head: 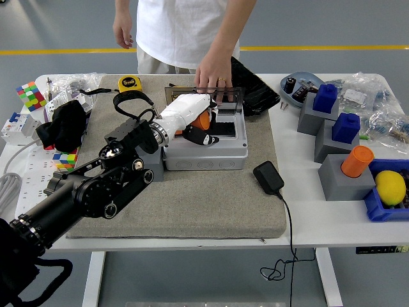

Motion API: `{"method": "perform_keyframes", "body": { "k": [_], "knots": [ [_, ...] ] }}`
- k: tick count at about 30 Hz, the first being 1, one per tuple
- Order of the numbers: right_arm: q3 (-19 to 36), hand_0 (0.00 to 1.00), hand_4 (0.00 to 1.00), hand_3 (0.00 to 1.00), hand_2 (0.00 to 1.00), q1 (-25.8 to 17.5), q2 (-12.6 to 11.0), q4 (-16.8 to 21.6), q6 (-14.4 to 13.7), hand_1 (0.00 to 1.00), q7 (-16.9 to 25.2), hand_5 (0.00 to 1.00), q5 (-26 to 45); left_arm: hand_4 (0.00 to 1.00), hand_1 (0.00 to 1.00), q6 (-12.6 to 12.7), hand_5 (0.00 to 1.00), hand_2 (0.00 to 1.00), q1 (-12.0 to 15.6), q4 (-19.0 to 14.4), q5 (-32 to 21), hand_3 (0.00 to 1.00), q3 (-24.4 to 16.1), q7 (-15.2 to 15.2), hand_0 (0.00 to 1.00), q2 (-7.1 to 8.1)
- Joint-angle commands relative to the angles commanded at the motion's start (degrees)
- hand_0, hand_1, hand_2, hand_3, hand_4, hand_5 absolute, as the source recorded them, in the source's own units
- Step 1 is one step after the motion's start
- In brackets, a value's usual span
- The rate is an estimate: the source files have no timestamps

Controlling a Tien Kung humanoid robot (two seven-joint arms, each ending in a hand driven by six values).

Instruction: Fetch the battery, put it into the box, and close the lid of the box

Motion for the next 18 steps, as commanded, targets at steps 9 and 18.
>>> {"method": "perform_keyframes", "body": {
  "k": [9, 18],
  "knots": [
    [-0.3, 0.649, 0.998, 0.587, 0.673, -0.03, -0.06, 0.0, 0.04, 0.647, -0.03, 0.562, -0.08, 0.998, 0.341, 0.55, 0.094, 0.37, -0.42, 1.11, -0.95, 0.515, 1.48, -1.6, 0.278, 0.0],
    [-0.05, 0.65, 0.998, 0.587, 0.673, -0.29, -0.09, 0.0, 0.06, 0.647, -0.04, 0.561, -0.27, 0.998, 0.65, 1.22, 0.181, 0.66, 0.02, 0.31, -2.6, 0.787, 1.04, -3.86, 0.5, 0.0]
  ]
}}
